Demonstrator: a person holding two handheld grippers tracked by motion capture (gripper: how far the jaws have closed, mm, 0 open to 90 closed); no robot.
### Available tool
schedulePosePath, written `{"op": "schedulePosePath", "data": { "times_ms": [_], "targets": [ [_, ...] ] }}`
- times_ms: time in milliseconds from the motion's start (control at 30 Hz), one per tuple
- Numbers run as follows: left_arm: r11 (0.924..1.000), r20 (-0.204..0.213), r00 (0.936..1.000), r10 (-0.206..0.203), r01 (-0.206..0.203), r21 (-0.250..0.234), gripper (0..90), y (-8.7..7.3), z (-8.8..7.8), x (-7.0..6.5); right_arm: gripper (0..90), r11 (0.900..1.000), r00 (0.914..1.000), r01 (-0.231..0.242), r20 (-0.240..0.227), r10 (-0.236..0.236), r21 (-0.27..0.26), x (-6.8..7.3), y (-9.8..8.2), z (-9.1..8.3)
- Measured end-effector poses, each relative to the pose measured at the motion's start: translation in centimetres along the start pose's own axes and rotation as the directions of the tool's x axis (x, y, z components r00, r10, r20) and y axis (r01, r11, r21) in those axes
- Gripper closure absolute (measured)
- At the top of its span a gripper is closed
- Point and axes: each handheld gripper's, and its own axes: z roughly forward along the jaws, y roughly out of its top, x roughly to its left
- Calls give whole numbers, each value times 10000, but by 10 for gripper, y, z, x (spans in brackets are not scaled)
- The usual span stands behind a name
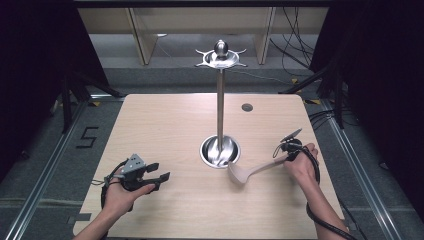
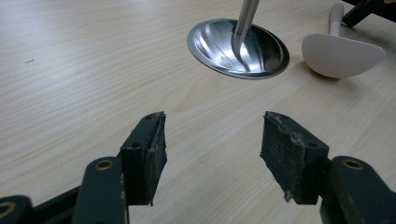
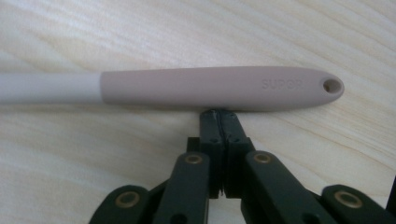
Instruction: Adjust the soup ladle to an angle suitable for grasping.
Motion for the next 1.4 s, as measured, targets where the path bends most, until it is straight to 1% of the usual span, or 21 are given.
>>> {"op": "schedulePosePath", "data": {
  "times_ms": [133, 233, 267, 300, 333, 367, 400, 467, 567, 633, 667, 733, 767, 833, 900, 967, 1033, 1100, 1167, 1233, 1400],
  "targets": [
    [10000, -69, 10000, -20, 20, 13, 393, 0, 0, 0, 776, 9993, 9999, -146, 39, 147, -357, -3, -1, -1],
    [10000, -7, 10000, -11, 11, 1, 393, 0, 0, 0, 702, 9953, 9969, -741, -309, 723, -627, -4, -5, -7],
    [10000, 8, 10000, 96, -96, 4, 393, 0, 0, 0, 685, 9889, 9875, -1481, -576, 1470, -145, 0, -7, -12],
    [9997, -35, 9997, 236, -236, 47, 393, 1, 0, 1, 669, 9882, 9866, -1498, -707, 1474, -313, -1, -8, -15],
    [10000, -18, 10000, 68, -68, 8, 393, 0, 0, 0, 654, 9825, 9791, -1830, -961, 1791, -338, 0, -9, -18],
    [9999, -44, 9999, 137, -137, 22, 392, 0, 0, 0, 644, 9721, 9665, -2319, -1216, 2262, -350, 3, -10, -21],
    [10000, -45, 10000, 22, -22, 18, 392, 0, 0, -1, 641, 9715, 9645, -2340, -1355, 2269, -390, 4, -12, -24],
    [10000, -50, 10000, 48, -48, 21, 392, 0, 0, -1, 646, 9738, 9662, -2168, -1574, 2040, -682, 5, -14, -30],
    [10000, 10, 10000, 76, -76, 19, 393, 0, 0, 0, 683, 9643, 9595, -2313, -1939, 2041, -1293, 13, -11, -41],
    [10000, 5, 10000, 82, -82, 16, 393, 0, 1, -1, 752, 9703, 9703, -1614, -2083, 1227, -1801, 17, -6, -44],
    [10000, 8, 10000, 82, -82, 13, 393, 1, 1, -1, 786, 9694, 9694, -1499, -2216, 1055, -1942, 23, -1, -48],
    [10000, -44, 10000, 71, -71, 22, 392, 1, 0, -1, 843, 9756, 9701, -1179, -2312, 733, -1851, 31, 5, -51],
    [10000, -34, 10000, 53, -53, -9, 392, 0, 0, -1, 843, 9756, 9701, -1179, -2312, 733, -1851, 31, 5, -51],
    [10000, -58, 10000, 39, -39, 7, 393, 0, -1, 0, 896, 9758, 9665, -1096, -2494, 601, -1894, 43, 14, -51],
    [9999, -17, 9999, -125, 125, -62, 393, 0, -1, 0, 900, 9834, 9666, -645, -2556, 193, -1696, 57, 23, -47],
    [9998, -15, 9998, -202, 202, -95, 393, 0, -1, 0, 900, 9860, 9657, -636, -2586, 219, -1542, 64, 28, -44],
    [9998, -8, 9998, -200, 200, -83, 393, 0, -1, 0, 900, 9870, 9649, -388, -2624, -35, -1559, 66, 31, -39],
    [9998, 5, 9998, -208, 208, -69, 393, 0, -1, -1, 900, 9879, 9659, -363, -2590, -41, -1510, 68, 33, -37],
    [9999, -71, 9999, -112, 112, -2, 393, 0, -1, 0, 900, 9886, 9662, -612, -2568, 240, -1376, 72, 36, -34],
    [9999, -64, 9999, -116, 116, 9, 393, 0, 0, 0, 900, 9889, 9661, -514, -2578, 139, -1393, 73, 38, -32],
    [9999, -102, 9999, 84, -83, 75, 393, 1, 0, 0, 900, 9921, 9549, -90, -2956, -287, -1253, 87, 41, -27]
  ]
}}
